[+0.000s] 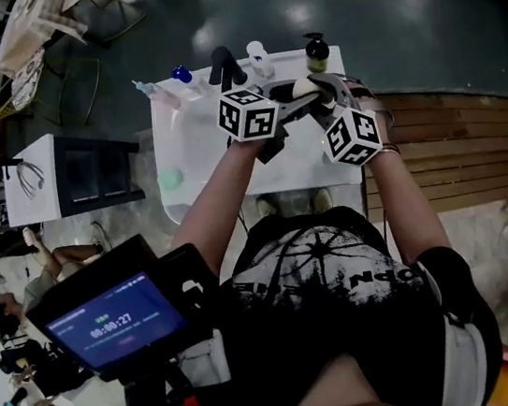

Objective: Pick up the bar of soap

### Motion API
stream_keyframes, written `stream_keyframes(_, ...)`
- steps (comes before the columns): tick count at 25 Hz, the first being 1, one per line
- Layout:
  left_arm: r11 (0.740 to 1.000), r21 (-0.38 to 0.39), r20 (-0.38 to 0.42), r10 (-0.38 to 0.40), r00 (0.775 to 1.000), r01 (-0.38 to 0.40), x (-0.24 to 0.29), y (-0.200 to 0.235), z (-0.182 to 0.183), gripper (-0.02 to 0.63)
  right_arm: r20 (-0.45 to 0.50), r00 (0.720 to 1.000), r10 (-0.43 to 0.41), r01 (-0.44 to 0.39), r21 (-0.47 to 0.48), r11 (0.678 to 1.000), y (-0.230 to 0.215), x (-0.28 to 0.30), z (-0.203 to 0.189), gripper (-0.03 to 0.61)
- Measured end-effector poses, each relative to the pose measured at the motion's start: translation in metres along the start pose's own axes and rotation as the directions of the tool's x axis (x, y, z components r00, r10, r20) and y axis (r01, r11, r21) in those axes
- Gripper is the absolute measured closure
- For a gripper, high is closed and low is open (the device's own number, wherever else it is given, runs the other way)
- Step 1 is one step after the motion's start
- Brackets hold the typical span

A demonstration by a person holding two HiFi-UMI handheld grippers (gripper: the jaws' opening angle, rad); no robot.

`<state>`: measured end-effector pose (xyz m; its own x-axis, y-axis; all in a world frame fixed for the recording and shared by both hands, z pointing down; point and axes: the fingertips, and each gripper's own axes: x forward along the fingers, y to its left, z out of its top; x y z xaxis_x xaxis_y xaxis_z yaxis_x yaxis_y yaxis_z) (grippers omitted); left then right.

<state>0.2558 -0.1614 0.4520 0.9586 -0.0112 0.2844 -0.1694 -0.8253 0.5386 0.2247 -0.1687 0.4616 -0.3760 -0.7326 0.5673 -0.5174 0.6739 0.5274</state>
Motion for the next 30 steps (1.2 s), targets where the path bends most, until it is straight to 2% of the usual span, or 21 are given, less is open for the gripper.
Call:
stream_keyframes(10, 0.998, 0.031, 0.068, 0.053, 0.996, -0.055, -0.042, -0.011, 0.007, 0.440, 0.052, 0.999, -0.003, 0.007, -0.058, 0.998, 0.012, -0.004, 0.043, 0.365)
stream_keyframes(24, 0.995, 0.019, 0.113, 0.092, 0.989, -0.095, -0.078, -0.004, 0.004, 0.442, 0.080, 0.996, 0.030, -0.022, -0.098, 0.995, 0.028, 0.010, 0.074, 0.365)
stream_keyframes(30, 0.991, 0.001, 0.141, 0.133, 0.981, -0.134, -0.103, 0.005, -0.004, 0.443, 0.101, 0.992, 0.072, -0.059, -0.126, 0.990, 0.044, 0.024, 0.093, 0.365)
